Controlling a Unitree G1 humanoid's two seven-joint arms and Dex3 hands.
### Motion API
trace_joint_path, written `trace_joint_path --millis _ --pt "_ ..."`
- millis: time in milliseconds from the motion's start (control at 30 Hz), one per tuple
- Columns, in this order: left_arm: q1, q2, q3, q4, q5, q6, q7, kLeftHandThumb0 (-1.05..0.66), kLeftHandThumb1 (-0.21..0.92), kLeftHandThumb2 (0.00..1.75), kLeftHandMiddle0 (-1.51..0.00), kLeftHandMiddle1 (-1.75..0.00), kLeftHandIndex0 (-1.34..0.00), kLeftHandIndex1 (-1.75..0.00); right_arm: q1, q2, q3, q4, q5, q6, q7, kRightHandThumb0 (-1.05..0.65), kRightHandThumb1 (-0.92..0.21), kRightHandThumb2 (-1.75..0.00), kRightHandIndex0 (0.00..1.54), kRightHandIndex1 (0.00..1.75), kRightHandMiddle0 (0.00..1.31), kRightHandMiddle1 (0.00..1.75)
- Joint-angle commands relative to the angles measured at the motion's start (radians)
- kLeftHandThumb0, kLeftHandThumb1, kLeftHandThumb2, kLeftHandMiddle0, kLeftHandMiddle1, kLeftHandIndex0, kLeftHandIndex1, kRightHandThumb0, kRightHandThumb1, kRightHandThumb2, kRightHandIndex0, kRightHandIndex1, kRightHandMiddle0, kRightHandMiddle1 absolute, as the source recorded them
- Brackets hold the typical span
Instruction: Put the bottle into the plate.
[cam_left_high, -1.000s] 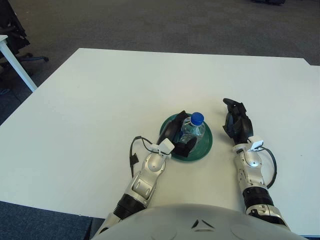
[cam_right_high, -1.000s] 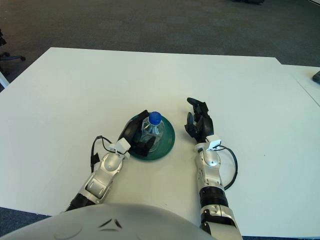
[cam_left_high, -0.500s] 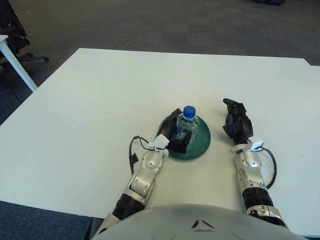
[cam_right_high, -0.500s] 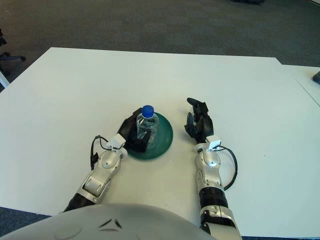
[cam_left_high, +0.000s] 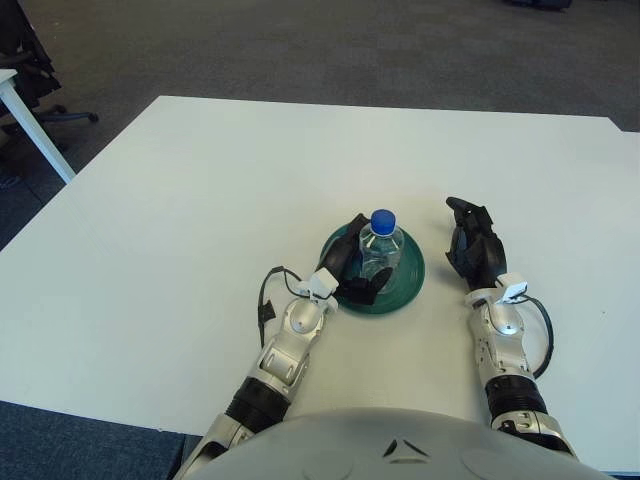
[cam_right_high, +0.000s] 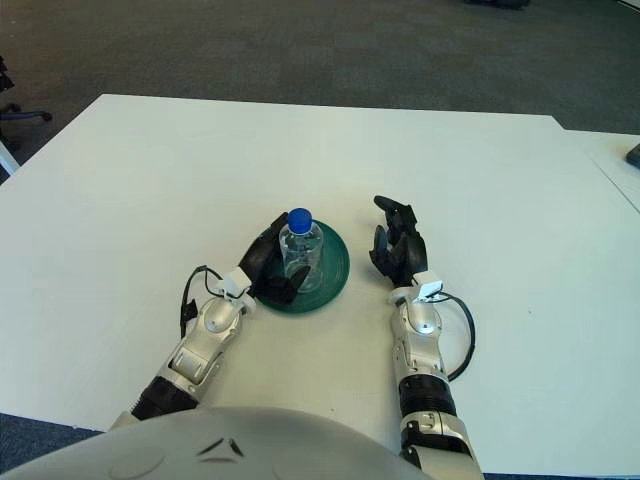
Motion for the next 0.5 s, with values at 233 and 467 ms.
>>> trace_joint_path --millis 233,467 --pt "-0.043 0.095 0.002 0.018 0.195 -0.026 0.052 -1.04 0.92 0.43 0.00 -0.01 0.00 -0.03 0.102 0.039 0.010 0.076 -0.001 0.072 -0.011 -0.77 -0.92 -0.76 0.32 0.17 0.00 0.83" --pt "-0.043 0.096 0.002 0.001 0.229 -0.003 0.060 -1.05 0.92 0.32 0.00 0.00 0.00 0.00 0.096 0.035 0.006 0.076 0.003 0.084 -0.009 -0.77 -0.92 -0.75 0.33 0.18 0.00 0.85"
